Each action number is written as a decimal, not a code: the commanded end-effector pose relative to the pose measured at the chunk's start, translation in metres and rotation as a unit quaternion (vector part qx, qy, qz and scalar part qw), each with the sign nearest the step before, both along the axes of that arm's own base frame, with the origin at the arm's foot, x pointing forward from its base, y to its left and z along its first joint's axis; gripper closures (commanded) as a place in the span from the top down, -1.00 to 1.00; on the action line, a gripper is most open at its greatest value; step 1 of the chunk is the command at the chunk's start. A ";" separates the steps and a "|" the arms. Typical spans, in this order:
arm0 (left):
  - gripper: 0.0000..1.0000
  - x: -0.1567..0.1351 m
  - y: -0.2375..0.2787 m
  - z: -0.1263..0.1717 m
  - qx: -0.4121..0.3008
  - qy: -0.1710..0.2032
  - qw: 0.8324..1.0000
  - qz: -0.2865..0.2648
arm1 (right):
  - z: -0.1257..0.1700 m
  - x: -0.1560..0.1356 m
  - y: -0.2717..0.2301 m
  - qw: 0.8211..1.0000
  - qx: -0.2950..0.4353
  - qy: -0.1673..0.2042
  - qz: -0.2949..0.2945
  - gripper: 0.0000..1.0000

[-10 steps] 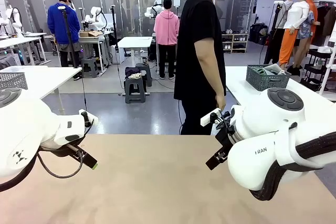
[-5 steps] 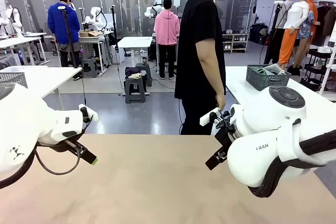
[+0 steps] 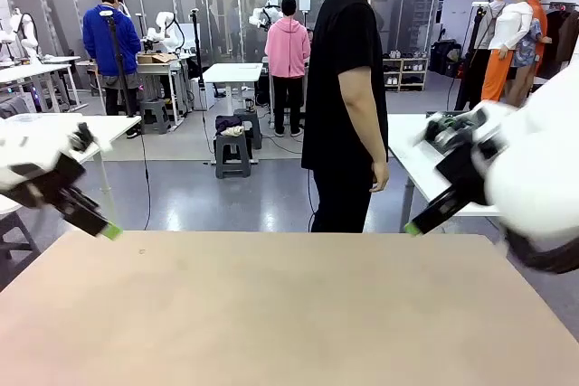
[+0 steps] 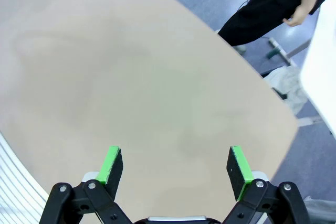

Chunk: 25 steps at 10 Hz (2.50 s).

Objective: Fold the towels and place them in the basket.
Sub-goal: When a person lays out a Towel with hook on the table, fold it in half twice.

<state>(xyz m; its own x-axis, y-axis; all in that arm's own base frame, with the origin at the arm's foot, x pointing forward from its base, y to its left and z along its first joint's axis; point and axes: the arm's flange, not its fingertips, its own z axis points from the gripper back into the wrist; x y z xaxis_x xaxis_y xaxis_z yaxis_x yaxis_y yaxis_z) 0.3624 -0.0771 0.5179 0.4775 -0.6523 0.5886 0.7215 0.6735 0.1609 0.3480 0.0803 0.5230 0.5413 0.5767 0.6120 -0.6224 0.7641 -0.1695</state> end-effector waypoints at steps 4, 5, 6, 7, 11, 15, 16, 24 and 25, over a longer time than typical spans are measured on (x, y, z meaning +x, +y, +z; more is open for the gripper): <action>1.00 -0.066 0.048 0.105 0.007 -0.041 0.996 -0.082 | 0.096 -0.055 -0.057 0.997 0.047 -0.044 0.034 1.00; 1.00 -0.075 0.057 0.112 0.008 -0.052 0.995 -0.089 | 0.100 -0.058 -0.065 0.997 0.055 -0.039 0.035 1.00; 1.00 -0.081 0.063 0.116 0.009 -0.060 0.993 -0.100 | 0.101 -0.059 -0.068 0.997 0.056 -0.038 0.038 1.00; 1.00 -0.087 0.066 0.117 0.012 -0.059 0.993 -0.097 | 0.101 -0.061 -0.066 0.997 0.055 -0.038 0.045 1.00; 1.00 -0.079 0.055 0.119 0.007 -0.060 0.995 -0.079 | 0.108 -0.063 -0.065 0.998 0.050 -0.047 0.015 1.00; 1.00 -0.076 0.083 0.143 -0.009 -0.086 0.992 -0.097 | 0.132 -0.066 -0.087 0.995 0.061 -0.061 0.049 1.00; 1.00 -0.077 0.099 0.162 -0.024 -0.101 0.989 -0.104 | 0.149 -0.072 -0.101 0.993 0.071 -0.075 0.056 1.00; 1.00 -0.097 0.194 0.268 -0.019 -0.136 0.970 -0.200 | 0.247 -0.106 -0.165 0.981 0.108 -0.073 0.146 1.00; 1.00 -0.101 0.199 0.273 -0.017 -0.134 0.967 -0.218 | 0.251 -0.109 -0.165 0.980 0.111 -0.072 0.150 1.00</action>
<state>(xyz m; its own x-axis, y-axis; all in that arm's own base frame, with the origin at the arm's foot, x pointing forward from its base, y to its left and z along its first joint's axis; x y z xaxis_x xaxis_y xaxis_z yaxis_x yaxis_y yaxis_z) 0.2594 0.1155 0.7833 0.0162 -0.7294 0.6839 0.8488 0.3715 0.3762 0.2342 -0.0813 0.7707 0.2813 0.5291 0.8006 -0.7831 0.6088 -0.1272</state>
